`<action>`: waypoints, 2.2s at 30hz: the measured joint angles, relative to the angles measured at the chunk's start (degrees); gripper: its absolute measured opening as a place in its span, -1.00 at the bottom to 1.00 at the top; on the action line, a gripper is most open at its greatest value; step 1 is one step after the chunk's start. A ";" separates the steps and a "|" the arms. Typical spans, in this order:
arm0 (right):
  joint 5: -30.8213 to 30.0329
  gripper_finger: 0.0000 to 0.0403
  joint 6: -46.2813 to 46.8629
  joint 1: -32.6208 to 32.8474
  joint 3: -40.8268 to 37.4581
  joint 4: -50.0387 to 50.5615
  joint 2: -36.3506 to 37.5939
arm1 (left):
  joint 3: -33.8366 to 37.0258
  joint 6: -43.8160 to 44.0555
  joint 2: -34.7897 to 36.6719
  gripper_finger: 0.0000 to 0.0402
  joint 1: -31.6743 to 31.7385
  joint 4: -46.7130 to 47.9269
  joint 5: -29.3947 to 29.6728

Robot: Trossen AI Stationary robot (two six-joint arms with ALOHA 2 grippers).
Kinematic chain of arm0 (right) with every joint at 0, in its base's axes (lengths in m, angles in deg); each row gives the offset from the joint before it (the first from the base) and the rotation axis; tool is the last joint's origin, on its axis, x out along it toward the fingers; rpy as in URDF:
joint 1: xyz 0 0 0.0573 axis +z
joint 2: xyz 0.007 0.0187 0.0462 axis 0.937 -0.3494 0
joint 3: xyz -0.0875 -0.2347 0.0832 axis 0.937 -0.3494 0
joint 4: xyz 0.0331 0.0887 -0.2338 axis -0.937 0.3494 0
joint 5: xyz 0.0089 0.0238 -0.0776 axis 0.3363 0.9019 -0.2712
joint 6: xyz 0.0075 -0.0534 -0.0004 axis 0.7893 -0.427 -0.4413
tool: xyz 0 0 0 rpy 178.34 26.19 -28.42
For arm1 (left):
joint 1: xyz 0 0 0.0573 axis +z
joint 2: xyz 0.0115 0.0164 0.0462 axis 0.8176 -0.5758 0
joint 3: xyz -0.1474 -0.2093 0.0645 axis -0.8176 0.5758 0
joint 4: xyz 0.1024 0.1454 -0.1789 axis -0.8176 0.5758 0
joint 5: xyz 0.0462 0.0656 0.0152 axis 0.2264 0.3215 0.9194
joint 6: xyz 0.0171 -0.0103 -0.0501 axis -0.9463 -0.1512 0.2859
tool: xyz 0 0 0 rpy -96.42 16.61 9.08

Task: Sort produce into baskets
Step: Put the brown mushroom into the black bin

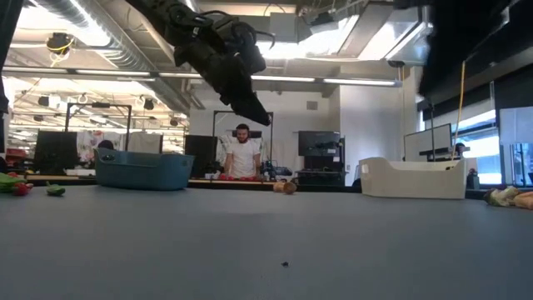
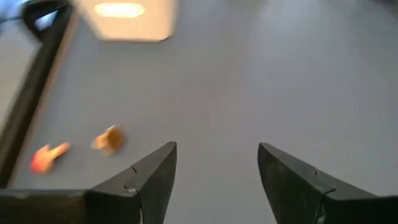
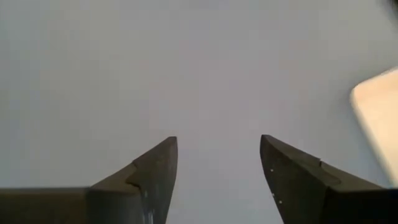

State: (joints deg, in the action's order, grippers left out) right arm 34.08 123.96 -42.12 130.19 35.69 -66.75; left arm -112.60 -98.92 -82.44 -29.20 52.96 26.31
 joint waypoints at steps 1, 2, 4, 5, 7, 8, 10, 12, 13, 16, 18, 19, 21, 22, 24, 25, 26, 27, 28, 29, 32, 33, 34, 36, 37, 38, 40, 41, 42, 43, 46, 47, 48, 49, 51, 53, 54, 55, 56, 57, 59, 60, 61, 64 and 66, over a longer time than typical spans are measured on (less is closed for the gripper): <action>-1.02 0.14 -1.72 -1.23 -0.72 -0.79 0.00 | 0.00 0.52 0.00 0.09 0.24 0.27 1.96; -1.90 0.14 -3.18 -2.38 -1.59 -1.57 0.00 | 0.00 0.96 0.00 0.09 0.41 0.61 3.59; -2.45 0.14 -6.79 -4.98 -3.52 -4.12 0.00 | 0.02 1.93 0.00 0.07 0.90 0.77 6.39; -2.48 0.14 -8.72 -6.27 -4.60 -5.52 0.00 | 0.02 2.38 0.00 0.07 1.15 0.80 7.23; -2.53 0.14 -10.69 -9.07 -6.79 -7.84 -0.03 | 0.02 3.55 0.00 0.05 1.74 0.13 8.02; -2.55 0.14 -11.03 -10.44 -7.75 -8.94 -0.04 | 0.02 4.18 0.00 0.05 1.99 -0.73 8.10; -2.66 0.14 -11.26 -13.12 -9.37 -11.26 -0.04 | 0.02 5.13 -0.02 0.03 2.28 -2.99 8.15; -2.65 0.14 -11.26 -15.60 -10.90 -14.08 -0.04 | 0.02 5.46 -0.58 0.02 2.33 -5.23 8.17; -2.66 0.14 -11.30 -16.73 -11.51 -15.43 -0.05 | 0.02 5.48 -1.06 0.01 2.31 -5.96 8.17; -2.64 0.14 -11.28 -19.43 -12.94 -19.20 -0.07 | 0.02 4.94 -3.25 -0.02 2.26 -9.32 8.15; -2.61 0.14 -11.28 -20.59 -13.67 -20.90 -0.07 | 0.02 3.49 -5.02 -0.04 2.26 -10.94 8.14; -2.49 0.14 -11.29 -20.95 -13.83 -21.49 -0.07 | -0.21 2.52 -6.06 -0.05 2.31 -10.98 8.14; -2.41 0.14 -11.28 -21.37 -14.05 -22.69 -0.07 | -1.86 0.31 -8.16 -0.07 2.78 -10.05 7.91; -2.40 0.14 -11.28 -21.56 -14.09 -22.85 -0.07 | -2.75 -0.62 -9.11 -0.09 3.05 -9.93 7.45; -2.40 0.14 -11.29 -21.49 -14.10 -23.61 -0.07 | -5.08 -1.11 -11.14 -0.11 4.10 -9.57 5.46; -2.42 0.14 -11.28 -21.49 -14.10 -23.89 -0.07 | -6.34 -1.10 -12.22 -0.13 4.71 -8.99 4.07; -2.42 0.14 -11.28 -21.49 -14.10 -24.05 -0.07 | -7.50 -1.07 -13.47 -0.15 5.33 -8.24 2.91; -2.42 0.14 -11.28 -21.49 -14.10 -24.13 -0.07 | -8.60 -1.15 -14.70 -0.16 5.95 -7.19 1.89; -2.42 0.14 -11.30 -21.47 -14.10 -24.14 -0.07 | -9.60 -1.44 -15.93 -0.18 6.57 -6.39 1.13; -2.42 0.14 -11.28 -21.47 -14.10 -24.17 -0.07 | -10.71 -2.10 -17.22 -0.19 7.20 -5.48 0.41; -2.41 0.14 -11.28 -21.47 -14.10 -24.18 -0.07 | -13.45 -3.88 -20.83 -0.23 8.85 -5.21 -1.30; -2.41 0.14 -11.27 -21.47 -14.10 -24.22 -0.07 | -14.26 -4.70 -21.89 -0.25 9.39 -4.79 -2.29; -2.41 0.14 -11.26 -21.47 -14.10 -24.29 -0.07 | -15.01 -5.73 -23.04 -0.26 9.86 -4.02 -3.48; -2.40 0.14 -11.25 -21.45 -14.10 -24.30 -0.07 | -15.99 -7.30 -24.83 -0.29 10.84 -3.33 -6.99; -2.42 0.14 -11.16 -21.45 -14.10 -24.36 -0.07 | -16.34 -8.17 -25.51 -0.30 11.22 -3.00 -9.00; -2.42 0.14 -10.99 -21.45 -14.10 -24.51 -0.20 | -16.57 -8.78 -25.93 -0.32 11.53 -3.05 -10.29; -2.40 0.14 -10.89 -21.45 -14.10 -24.70 -0.33 | -16.91 -10.10 -26.71 -0.34 12.00 -3.17 -11.04; -2.42 0.14 -10.89 -21.45 -14.10 -24.92 -0.33 | -16.98 -10.54 -27.08 -0.36 12.21 -3.29 -11.05; -2.42 0.14 -10.89 -21.45 -14.10 -25.47 -0.33 | -16.98 -11.07 -27.45 -0.37 12.40 -3.08 -10.97; -2.40 0.14 -10.87 -21.45 -14.10 -25.94 -0.33 | -16.97 -11.27 -27.75 -0.38 12.66 -3.16 -10.94; -2.42 0.14 -10.84 -21.45 -14.10 -26.37 -0.33 | -16.92 -11.11 -27.79 -0.41 13.63 -5.33 -9.82; -2.42 0.14 -10.82 -21.45 -14.10 -26.77 -0.33 | -16.94 -10.95 -27.74 -0.42 13.96 -6.74 -8.27; -2.40 0.14 -10.82 -21.45 -14.10 -26.92 -0.33 | -16.94 -10.12 -27.74 -0.43 14.24 -8.06 -6.06; -2.42 0.14 -10.80 -21.45 -14.10 -27.01 -0.33 | -16.94 -9.53 -27.74 -0.43 14.44 -9.44 -3.72; -2.42 0.14 -10.75 -21.45 -14.10 -27.46 -0.33 | -16.94 -9.24 -27.96 -0.43 14.89 -11.64 -0.68; -2.42 0.14 -10.73 -21.45 -14.10 -27.39 -0.33 | -16.94 -10.32 -28.14 -0.42 15.39 -12.89 -0.15; -2.42 0.14 -10.73 -21.45 -14.10 -27.39 -0.33 | -16.94 -10.63 -28.20 -0.40 15.52 -13.22 0.27; -2.42 0.14 -10.73 -21.45 -14.10 -27.39 -0.33 | -16.94 -10.97 -28.24 -0.36 15.55 -13.79 0.74; -2.41 0.14 -10.73 -21.45 -14.10 -27.39 -0.33 | -16.94 -11.12 -28.24 -0.32 15.55 -14.21 0.76; -2.35 0.14 -10.68 -21.45 -14.10 -27.43 -0.33 | -16.94 -11.17 -28.24 -0.27 15.53 -14.74 0.74; -2.29 0.14 -10.12 -21.45 -14.10 -27.54 -0.33 | -16.94 -12.04 -28.36 -0.18 15.51 -15.07 0.73; -2.29 0.14 -9.81 -21.45 -14.10 -27.52 -0.33 | -16.99 -12.72 -28.71 -0.13 15.36 -15.18 0.71; -2.29 0.14 -9.66 -21.45 -14.10 -27.54 -0.33 | -17.00 -12.91 -29.07 -0.09 15.23 -15.04 0.72; -2.27 0.14 -9.66 -21.45 -14.10 -27.74 -0.33 | -17.22 -13.66 -29.86 0.00 14.77 -13.50 1.22; -2.27 0.14 -9.64 -21.45 -14.10 -28.08 -0.33 | -17.93 -13.65 -29.78 0.02 14.72 -13.99 1.18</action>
State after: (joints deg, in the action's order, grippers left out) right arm 31.82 114.32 -63.57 116.10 7.62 -67.07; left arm -130.53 -112.57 -112.22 -14.49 38.97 27.49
